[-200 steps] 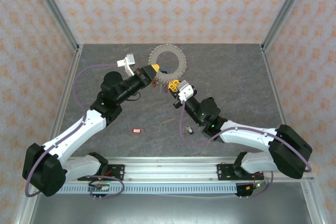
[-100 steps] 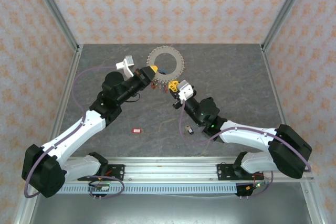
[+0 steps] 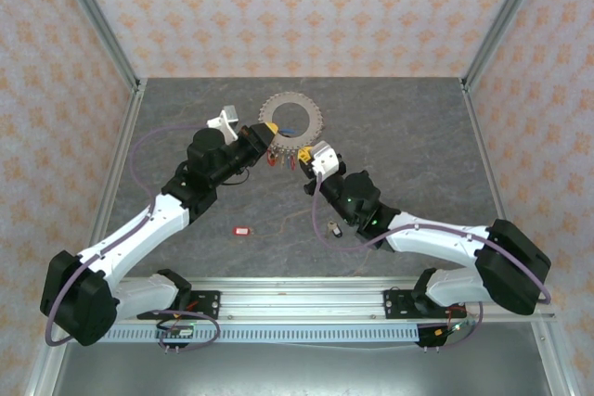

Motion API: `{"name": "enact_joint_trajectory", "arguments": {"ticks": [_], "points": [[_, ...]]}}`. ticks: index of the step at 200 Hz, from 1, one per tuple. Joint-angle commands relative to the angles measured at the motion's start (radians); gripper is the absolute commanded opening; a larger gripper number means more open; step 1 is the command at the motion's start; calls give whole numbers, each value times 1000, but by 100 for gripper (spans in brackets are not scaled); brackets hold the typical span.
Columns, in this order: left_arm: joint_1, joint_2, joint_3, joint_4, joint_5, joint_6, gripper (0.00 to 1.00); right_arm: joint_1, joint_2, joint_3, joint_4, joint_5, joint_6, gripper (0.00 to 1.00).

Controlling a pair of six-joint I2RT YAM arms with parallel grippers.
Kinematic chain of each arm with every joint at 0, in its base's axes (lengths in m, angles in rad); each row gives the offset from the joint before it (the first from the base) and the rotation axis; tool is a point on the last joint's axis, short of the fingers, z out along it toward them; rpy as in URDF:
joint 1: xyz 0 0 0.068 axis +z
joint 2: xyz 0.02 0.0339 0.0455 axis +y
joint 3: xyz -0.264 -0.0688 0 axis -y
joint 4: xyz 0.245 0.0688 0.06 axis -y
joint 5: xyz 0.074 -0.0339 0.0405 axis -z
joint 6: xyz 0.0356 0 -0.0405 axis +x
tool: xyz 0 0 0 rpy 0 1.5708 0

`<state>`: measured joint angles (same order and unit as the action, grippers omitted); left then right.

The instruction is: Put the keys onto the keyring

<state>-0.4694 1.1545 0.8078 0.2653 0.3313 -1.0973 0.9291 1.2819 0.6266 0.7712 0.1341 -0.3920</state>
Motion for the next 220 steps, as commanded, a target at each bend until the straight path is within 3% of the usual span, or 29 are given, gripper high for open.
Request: {"name": "enact_joint_trajectory", "arguments": {"ticks": [1, 35, 56, 92, 141, 162, 220], "points": [[3, -1, -22, 6, -24, 11, 1, -9, -10, 63, -8, 138, 79, 0], [-4, 1, -24, -10, -52, 18, 0, -9, -18, 67, 39, 83, 164, 0], [-9, 5, -19, -18, -56, 10, 7, -9, -1, 72, 77, 78, 140, 0], [-12, 10, -6, -77, -76, 20, 9, -9, 25, 52, 182, 90, 125, 0], [-12, 41, 24, -167, -74, 8, 17, -8, 27, 65, 112, 116, 131, 0], [-13, 52, 22, -167, -72, 1, 33, -8, 24, 67, 77, 113, 122, 0], [-12, 69, -2, -175, -75, -3, 33, -9, 17, 70, -82, 117, 135, 0]]}}
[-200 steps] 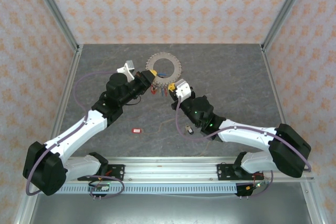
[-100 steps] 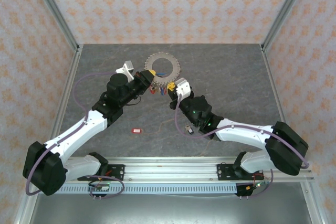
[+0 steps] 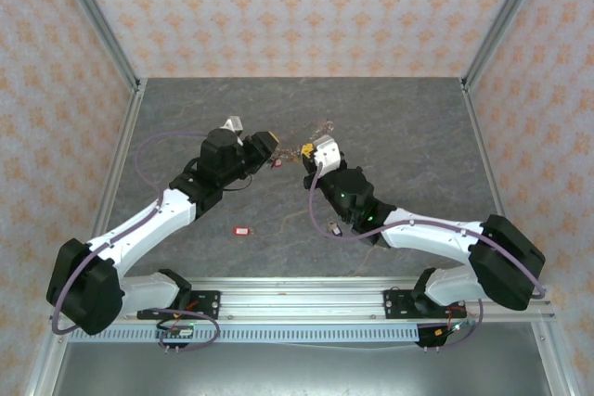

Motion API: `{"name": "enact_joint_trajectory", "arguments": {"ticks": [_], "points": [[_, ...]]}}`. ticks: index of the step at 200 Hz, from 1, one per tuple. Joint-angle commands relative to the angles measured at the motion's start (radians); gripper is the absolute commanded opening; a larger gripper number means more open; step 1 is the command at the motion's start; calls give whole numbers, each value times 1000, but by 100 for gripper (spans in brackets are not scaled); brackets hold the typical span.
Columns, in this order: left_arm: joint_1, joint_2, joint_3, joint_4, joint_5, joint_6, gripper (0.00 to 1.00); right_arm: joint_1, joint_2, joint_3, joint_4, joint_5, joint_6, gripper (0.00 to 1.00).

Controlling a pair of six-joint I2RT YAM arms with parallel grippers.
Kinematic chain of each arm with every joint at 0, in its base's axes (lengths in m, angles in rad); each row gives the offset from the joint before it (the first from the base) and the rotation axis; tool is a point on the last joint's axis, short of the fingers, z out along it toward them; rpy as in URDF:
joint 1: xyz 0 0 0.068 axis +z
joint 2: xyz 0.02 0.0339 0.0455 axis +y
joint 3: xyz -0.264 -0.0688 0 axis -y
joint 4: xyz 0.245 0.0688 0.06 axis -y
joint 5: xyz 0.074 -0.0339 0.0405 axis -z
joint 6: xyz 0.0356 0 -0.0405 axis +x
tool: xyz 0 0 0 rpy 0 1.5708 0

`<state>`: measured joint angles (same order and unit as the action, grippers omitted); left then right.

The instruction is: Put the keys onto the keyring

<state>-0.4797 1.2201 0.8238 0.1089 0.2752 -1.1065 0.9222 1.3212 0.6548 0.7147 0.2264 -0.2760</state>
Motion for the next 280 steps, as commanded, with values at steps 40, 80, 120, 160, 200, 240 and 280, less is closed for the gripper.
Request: {"name": "enact_joint_trajectory", "arguments": {"ticks": [40, 80, 120, 160, 200, 240, 280], "points": [[-3, 9, -61, -6, -17, 19, 34, -74, -31, 44, -173, -149, 79, 0], [-3, -41, -87, -31, -38, 245, 46, -152, -29, 90, -363, -370, 157, 0], [-4, -85, -148, -3, -6, 430, 63, -179, 17, 115, -482, -453, 261, 0], [-16, -38, -147, -16, 153, 650, 75, -210, 46, 100, -531, -646, 234, 0], [-28, 26, -132, -72, 226, 893, 77, -219, 54, 102, -641, -571, 62, 0], [-33, 83, -116, -104, 235, 994, 78, -252, 26, 67, -648, -608, 29, 0], [-33, 106, -96, -75, 269, 964, 76, -259, -33, -55, -322, -697, 98, 0]]}}
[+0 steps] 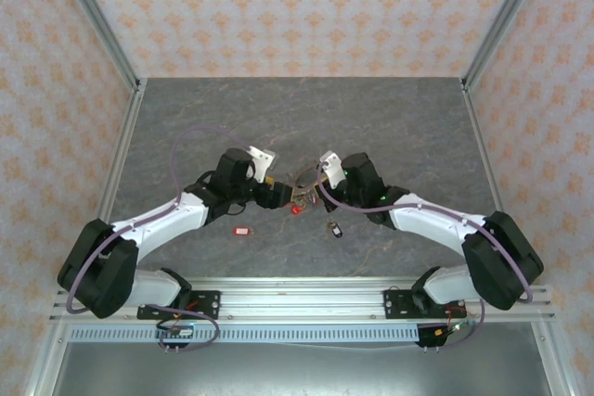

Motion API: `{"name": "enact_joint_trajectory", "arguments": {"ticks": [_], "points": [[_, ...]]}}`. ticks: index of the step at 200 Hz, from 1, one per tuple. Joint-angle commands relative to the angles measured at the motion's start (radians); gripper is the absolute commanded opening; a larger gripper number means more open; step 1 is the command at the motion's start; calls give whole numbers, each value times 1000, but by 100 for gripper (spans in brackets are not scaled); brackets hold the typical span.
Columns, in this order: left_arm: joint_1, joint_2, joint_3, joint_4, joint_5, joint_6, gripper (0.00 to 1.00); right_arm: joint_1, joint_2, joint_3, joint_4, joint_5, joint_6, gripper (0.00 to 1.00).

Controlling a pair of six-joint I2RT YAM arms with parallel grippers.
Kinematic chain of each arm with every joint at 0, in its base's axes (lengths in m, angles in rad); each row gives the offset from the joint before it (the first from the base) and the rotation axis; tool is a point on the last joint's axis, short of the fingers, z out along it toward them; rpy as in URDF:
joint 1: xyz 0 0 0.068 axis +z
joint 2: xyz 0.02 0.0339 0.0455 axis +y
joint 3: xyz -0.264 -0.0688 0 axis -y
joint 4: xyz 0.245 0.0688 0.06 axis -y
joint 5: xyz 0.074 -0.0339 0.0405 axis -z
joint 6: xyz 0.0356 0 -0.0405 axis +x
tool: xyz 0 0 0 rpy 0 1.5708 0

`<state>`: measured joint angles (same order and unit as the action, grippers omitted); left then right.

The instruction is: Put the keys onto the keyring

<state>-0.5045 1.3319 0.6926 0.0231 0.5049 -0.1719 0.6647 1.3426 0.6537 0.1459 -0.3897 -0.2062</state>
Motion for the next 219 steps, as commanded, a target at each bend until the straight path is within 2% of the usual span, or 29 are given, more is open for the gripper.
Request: {"name": "enact_joint_trajectory", "arguments": {"ticks": [1, 19, 38, 68, 105, 125, 157, 219], "points": [[-8, -6, 34, 14, 41, 29, 76, -2, -55, -55, 254, -85, 28, 0], [-8, -52, 13, 73, 50, 42, 75, -11, -66, -93, 378, -167, -11, 0], [-8, -125, -16, 105, 40, 118, 75, -12, -80, -121, 444, -277, -133, 0], [-6, -219, -8, 37, 76, 276, 75, -53, -103, -64, 312, -498, -282, 0], [-7, -247, 16, -22, 105, 325, 72, -138, -91, 26, 132, -730, -389, 0], [-8, -237, 21, -34, 148, 340, 68, -151, -69, 89, -29, -756, -504, 0], [-9, -205, 14, -34, 244, 385, 55, -159, -29, 121, -49, -822, -534, 0], [-9, -137, -15, 50, 281, 391, 52, -161, 56, 171, -95, -865, -586, 0]]}}
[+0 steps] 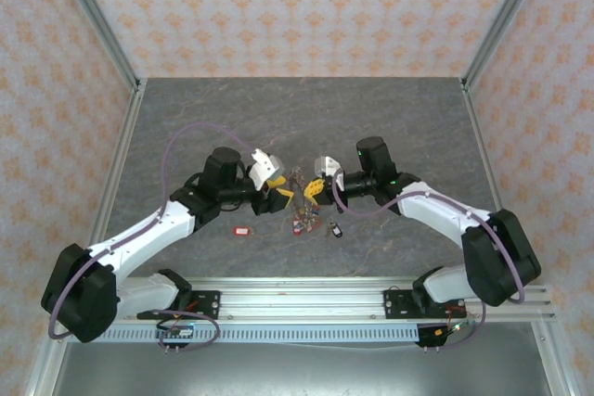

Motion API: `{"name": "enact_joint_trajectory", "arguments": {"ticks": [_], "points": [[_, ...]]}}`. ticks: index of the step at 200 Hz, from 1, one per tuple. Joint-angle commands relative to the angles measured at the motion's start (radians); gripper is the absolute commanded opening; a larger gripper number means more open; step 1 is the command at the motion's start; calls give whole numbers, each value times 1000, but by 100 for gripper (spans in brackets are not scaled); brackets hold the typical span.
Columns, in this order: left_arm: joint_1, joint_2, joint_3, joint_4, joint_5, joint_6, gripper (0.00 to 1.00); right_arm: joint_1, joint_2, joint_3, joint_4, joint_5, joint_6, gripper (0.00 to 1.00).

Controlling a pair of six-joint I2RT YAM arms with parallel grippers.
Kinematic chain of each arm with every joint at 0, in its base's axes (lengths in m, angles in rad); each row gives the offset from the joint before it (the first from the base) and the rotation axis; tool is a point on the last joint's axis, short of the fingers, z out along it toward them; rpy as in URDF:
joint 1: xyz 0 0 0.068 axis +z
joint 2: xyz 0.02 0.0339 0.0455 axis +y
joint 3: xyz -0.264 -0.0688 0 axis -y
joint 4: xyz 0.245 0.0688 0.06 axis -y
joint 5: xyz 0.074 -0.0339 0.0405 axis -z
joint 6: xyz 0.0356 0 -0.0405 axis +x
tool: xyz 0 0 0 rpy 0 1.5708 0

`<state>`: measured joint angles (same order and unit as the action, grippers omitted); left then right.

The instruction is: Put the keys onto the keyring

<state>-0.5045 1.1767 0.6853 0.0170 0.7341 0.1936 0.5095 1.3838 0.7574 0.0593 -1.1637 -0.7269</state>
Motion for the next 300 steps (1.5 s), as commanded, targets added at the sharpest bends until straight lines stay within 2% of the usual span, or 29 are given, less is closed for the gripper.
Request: {"name": "enact_joint_trajectory", "arguments": {"ticks": [1, 37, 94, 127, 163, 201, 215, 239, 256, 300], "points": [[-9, 18, -8, 56, 52, 26, 52, -6, 16, 67, -9, -88, -66, 0], [-18, 85, -7, 62, 62, 24, 50, -5, 71, 95, -87, 9, -141, 0], [-32, 156, -21, 142, 44, 48, 48, -5, 102, 92, -155, 2, -212, 0], [-33, 175, -12, 113, 85, 97, 47, -11, 107, 129, -250, -44, -270, 0], [-34, 184, 3, 101, 131, 115, 46, -38, 125, 141, -234, -114, -264, 0], [-35, 210, 23, 112, 184, 137, 45, -40, 145, 152, -235, -126, -273, 0], [-35, 220, 34, 102, 206, 159, 38, -40, 145, 154, -236, -127, -271, 0], [-35, 228, 55, 75, 226, 195, 37, -40, 141, 159, -241, -132, -273, 0], [-35, 236, 71, 59, 238, 209, 27, -40, 138, 157, -242, -130, -273, 0], [-21, 251, 97, -4, 291, 248, 26, -40, 115, 122, -189, -117, -243, 0]]}}
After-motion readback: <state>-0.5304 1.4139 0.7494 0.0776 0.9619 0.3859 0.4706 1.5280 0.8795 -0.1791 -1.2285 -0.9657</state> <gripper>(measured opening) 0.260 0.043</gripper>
